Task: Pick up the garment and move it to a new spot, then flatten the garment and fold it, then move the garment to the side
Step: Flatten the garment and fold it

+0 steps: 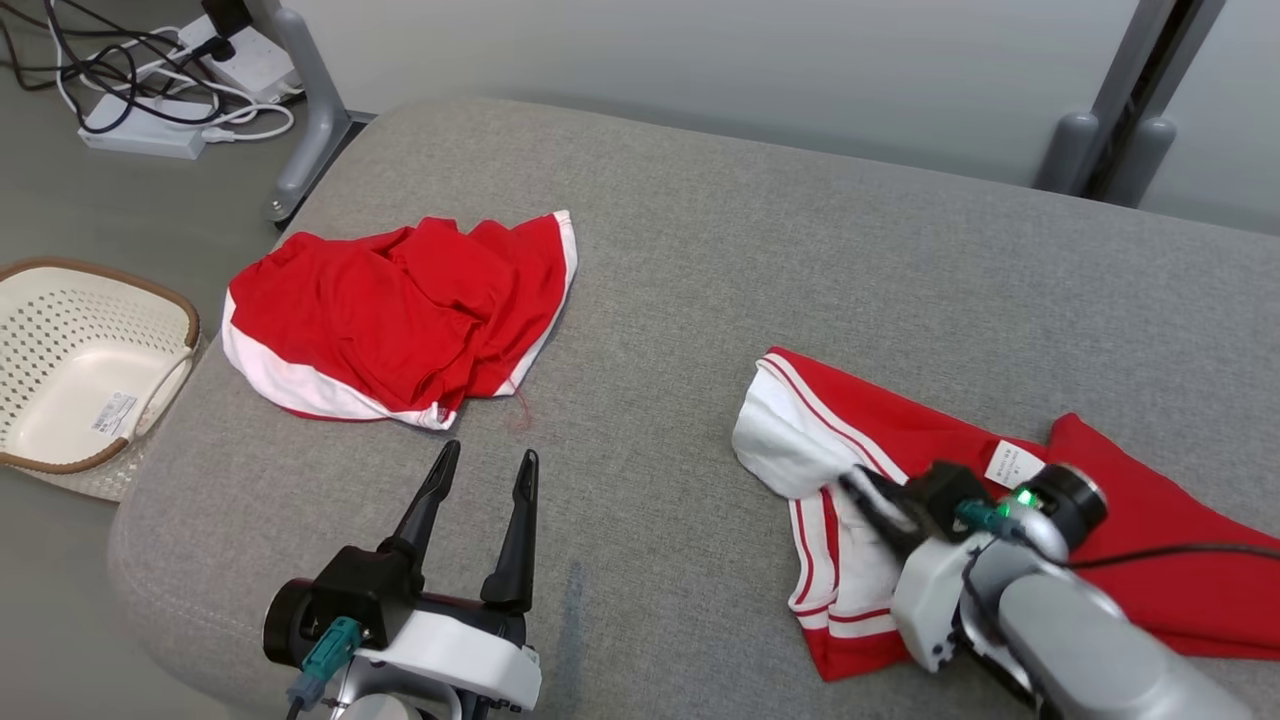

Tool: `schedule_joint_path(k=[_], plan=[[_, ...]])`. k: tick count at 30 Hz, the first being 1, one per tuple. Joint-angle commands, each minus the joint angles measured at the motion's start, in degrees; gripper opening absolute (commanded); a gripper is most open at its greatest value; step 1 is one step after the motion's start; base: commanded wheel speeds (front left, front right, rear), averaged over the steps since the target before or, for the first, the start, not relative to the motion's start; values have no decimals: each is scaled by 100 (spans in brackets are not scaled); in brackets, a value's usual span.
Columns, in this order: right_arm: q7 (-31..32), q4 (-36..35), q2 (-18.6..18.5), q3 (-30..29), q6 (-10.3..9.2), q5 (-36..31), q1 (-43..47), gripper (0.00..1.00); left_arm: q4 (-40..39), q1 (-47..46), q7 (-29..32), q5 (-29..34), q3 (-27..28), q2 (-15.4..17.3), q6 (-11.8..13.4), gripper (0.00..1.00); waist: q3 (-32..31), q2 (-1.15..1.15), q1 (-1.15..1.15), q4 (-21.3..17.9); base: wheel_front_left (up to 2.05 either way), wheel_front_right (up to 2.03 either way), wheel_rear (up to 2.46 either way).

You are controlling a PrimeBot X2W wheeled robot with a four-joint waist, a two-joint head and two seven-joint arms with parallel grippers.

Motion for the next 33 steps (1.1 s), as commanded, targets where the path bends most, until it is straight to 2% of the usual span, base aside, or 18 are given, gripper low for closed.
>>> schedule_joint_path(k=[1,4,13,18,24,25,26,29,33], plan=[[-12,19,-91,-22,-2,112,-220,0,9,-104,-18,-18,-4,22,21,100,23,0,0,57,0,0,0],[-11,-67,-173,-198,-2,273,-307,0,22,-107,-18,-48,-32,21,48,100,1,0,0,129,0,0,0],[-11,-90,-735,-665,-2,567,-1091,0,2,-29,-18,-90,-133,21,47,100,24,0,0,326,0,0,0],[-12,307,-983,-800,-2,654,-1610,0,-19,-118,-18,-111,-185,20,22,100,136,0,0,436,0,0,0],[75,1310,-1307,-902,-2,795,-2425,0,-51,-280,-18,-193,-263,21,23,100,417,0,0,647,0,0,0],[53,1463,-1389,-902,-2,704,-2566,37,-50,-313,-18,-214,-269,21,25,100,466,0,0,675,0,0,0],[98,1670,-1393,-957,-2,752,-2634,100,-52,-341,-18,-233,-275,19,26,100,506,0,0,699,0,0,0],[162,2103,-1425,-986,-2,611,-2838,100,-52,-351,-18,-254,-266,21,42,100,574,0,0,723,0,0,0],[217,2351,-1390,-1215,-2,591,-2865,100,-45,-340,-18,-238,-187,17,71,100,559,0,0,565,0,0,0]])
